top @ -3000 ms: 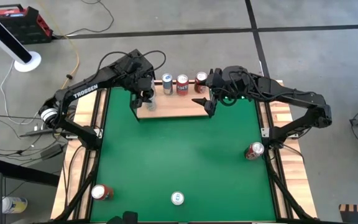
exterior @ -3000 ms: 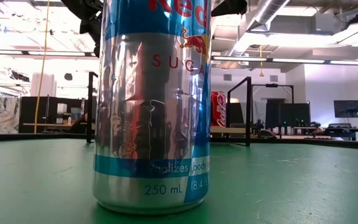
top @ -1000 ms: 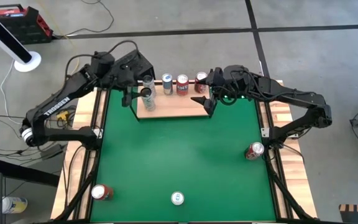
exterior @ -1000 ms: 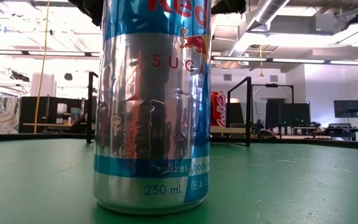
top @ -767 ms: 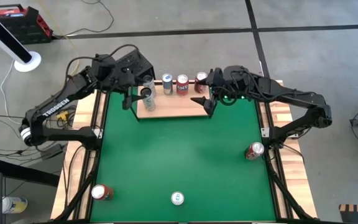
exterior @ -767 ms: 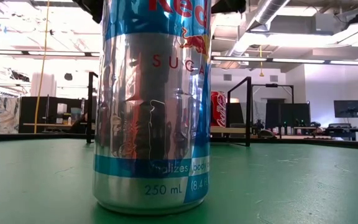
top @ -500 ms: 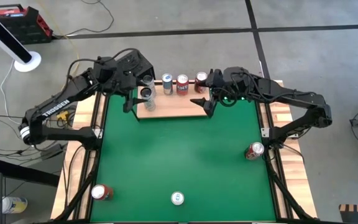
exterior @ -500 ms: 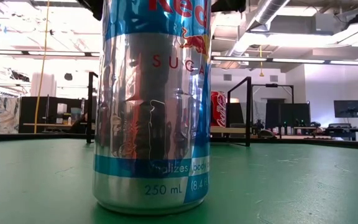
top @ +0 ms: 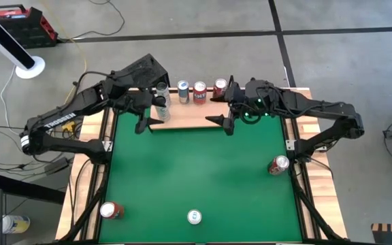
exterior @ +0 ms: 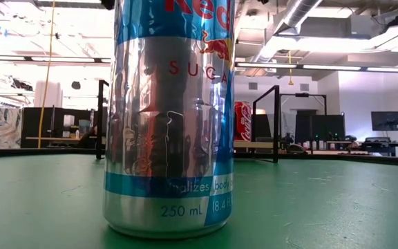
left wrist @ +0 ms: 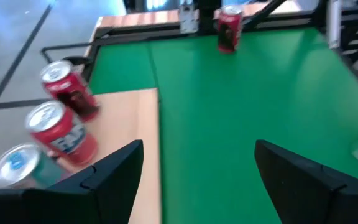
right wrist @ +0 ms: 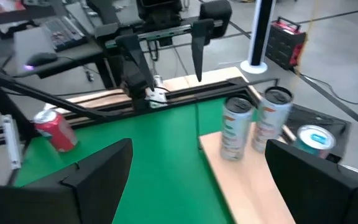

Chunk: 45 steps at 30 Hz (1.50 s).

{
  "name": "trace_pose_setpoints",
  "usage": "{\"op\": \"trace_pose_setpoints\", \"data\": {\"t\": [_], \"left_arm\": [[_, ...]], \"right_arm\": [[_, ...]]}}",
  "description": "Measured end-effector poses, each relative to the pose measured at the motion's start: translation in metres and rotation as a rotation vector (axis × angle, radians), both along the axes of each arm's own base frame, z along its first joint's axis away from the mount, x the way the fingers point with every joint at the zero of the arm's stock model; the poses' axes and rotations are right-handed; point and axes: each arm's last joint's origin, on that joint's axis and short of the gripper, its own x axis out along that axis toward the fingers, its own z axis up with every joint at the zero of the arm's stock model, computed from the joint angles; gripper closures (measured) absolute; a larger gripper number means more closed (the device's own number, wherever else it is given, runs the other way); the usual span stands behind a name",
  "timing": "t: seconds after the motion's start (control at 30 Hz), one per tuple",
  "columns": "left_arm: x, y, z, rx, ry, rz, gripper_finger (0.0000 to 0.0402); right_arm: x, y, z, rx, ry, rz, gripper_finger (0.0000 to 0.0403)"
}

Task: Place canned beverage on shelf
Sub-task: Put the blue soda can on the shelf aligned with the other blue soda can

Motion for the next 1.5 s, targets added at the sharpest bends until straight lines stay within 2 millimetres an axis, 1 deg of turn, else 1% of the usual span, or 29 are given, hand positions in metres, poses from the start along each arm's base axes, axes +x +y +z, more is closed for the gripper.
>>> {"op": "trace_pose_setpoints", "data": {"t": [0.2, 0.33, 0.5, 0.57, 0.63, 0.8, 0.83, 0.93, 1.07, 1.1, 1.27, 1.5], "left_arm": [[-0.004, -0.022, 0.006, -0.029, -0.019, -0.046, 0.0111], [-0.016, -0.037, 0.01, -0.053, -0.006, -0.065, 0.0111], [-0.03, -0.054, 0.009, -0.137, 0.041, -0.11, 0.0111], [-0.033, -0.06, 0.008, -0.161, 0.066, -0.137, 0.0111], [-0.034, -0.064, 0.006, -0.174, 0.091, -0.162, 0.0111], [-0.036, -0.074, -0.001, -0.194, 0.173, -0.207, 0.0111], [-0.037, -0.075, -0.004, -0.197, 0.189, -0.212, 0.0111], [-0.041, -0.078, -0.016, -0.223, 0.25, -0.209, 0.0111], [-0.051, -0.083, -0.031, -0.243, 0.271, -0.221, 0.0111], [-0.053, -0.084, -0.035, -0.246, 0.276, -0.227, 0.0111], [-0.062, -0.087, -0.05, -0.245, 0.252, -0.252, 0.0111], [-0.067, -0.088, -0.058, -0.228, 0.207, -0.269, 0.0111]], "right_arm": [[0.002, 0.022, 0.003, 0.005, -0.029, 0.075, 0.0012], [0.003, 0.042, 0.003, 0.006, -0.038, 0.144, 0.0012], [0.001, 0.07, 0.003, 0.007, -0.033, 0.242, 0.0012], [0.006, 0.082, -0.002, 0.007, -0.023, 0.278, 0.0012], [0.011, 0.091, -0.009, 0.003, 0.012, 0.308, 0.0012], [0.035, 0.123, -0.031, 0.005, 0.026, 0.383, 0.0012], [0.04, 0.131, -0.033, 0.018, 0.004, 0.398, 0.0012], [0.05, 0.154, -0.046, 0.084, 0.01, 0.429, 0.0012], [0.052, 0.179, -0.061, 0.167, 0.06, 0.417, 0.0012], [0.053, 0.184, -0.063, 0.171, 0.059, 0.407, 0.0012], [0.06, 0.208, -0.091, 0.124, 0.14, 0.373, 0.0012], [0.071, 0.234, -0.128, 0.193, 0.222, 0.363, 0.0012]]}}
